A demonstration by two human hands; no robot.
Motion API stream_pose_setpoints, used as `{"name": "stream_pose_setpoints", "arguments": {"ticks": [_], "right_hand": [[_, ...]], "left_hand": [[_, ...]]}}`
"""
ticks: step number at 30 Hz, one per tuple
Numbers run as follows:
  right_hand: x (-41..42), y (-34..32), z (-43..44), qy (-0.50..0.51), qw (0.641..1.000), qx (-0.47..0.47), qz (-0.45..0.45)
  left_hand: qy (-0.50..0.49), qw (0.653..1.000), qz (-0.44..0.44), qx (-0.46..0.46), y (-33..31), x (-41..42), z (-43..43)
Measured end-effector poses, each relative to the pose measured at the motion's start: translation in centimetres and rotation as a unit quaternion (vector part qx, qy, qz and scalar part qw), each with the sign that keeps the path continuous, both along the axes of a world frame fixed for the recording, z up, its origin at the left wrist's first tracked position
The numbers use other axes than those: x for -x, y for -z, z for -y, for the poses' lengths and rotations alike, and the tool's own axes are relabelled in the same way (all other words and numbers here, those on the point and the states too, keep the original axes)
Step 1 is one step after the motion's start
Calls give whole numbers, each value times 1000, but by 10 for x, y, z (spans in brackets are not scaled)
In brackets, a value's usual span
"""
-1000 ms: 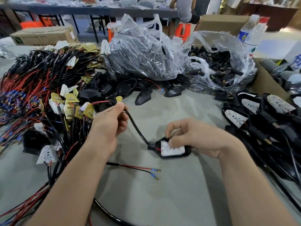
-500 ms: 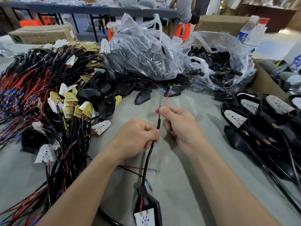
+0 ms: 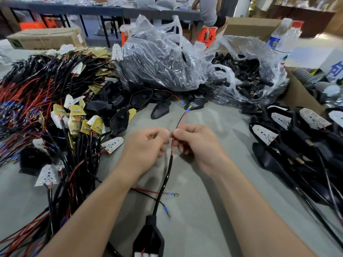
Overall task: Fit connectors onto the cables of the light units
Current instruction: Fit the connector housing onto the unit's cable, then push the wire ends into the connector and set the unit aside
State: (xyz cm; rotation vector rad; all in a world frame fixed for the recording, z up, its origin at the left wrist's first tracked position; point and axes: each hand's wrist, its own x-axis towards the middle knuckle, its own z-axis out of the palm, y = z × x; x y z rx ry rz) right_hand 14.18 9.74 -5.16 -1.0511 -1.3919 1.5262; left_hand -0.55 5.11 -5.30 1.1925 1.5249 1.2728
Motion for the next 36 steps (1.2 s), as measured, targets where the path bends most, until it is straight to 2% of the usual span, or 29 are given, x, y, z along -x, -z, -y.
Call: {"name": "stream_pose_setpoints", "arguments": {"ticks": [4,9,11,14,15,17,21,23,26,30,33,35,36], "right_hand": [[10,6,8,-51,994,-53,80],[8,3,9,-50,993,-46,98],[9,2,10,-4,985,-73,155],[-6,-9,4,121,958,-134,225],[-16,-17,1,153,941,-165,253],[-40,-36,-11,178,887,-210,370],[-77,-73,-46,102,717,-204,658],[-90,-84,-62,54,644,-197,738],[-109,-85,-89,7,560,-140,816],[-120,-73,-128,-103,491,-73,862],[-119,-70,-152,-189,445,-39,875],[-120,-72,-162,-205,414,-32,886],[-121,-71,-166,-201,414,-32,887]], "left_hand": [[8,999,29,-24,-6,9,-3],[39,995,83,-26,-13,8,0],[-8,997,73,-25,-11,7,-2],[-62,996,63,-6,-7,8,-4],[-73,996,50,4,-7,8,-3],[-87,996,16,19,-5,8,-2],[-99,994,-34,23,-6,6,0],[-101,993,-53,15,-7,4,0],[-91,991,-101,-11,-5,0,3],[-66,984,-161,-29,1,-3,6],[-59,983,-171,-24,3,-3,4],[-51,983,-173,-26,2,-4,5],[-48,983,-173,-29,2,-4,5]]}}
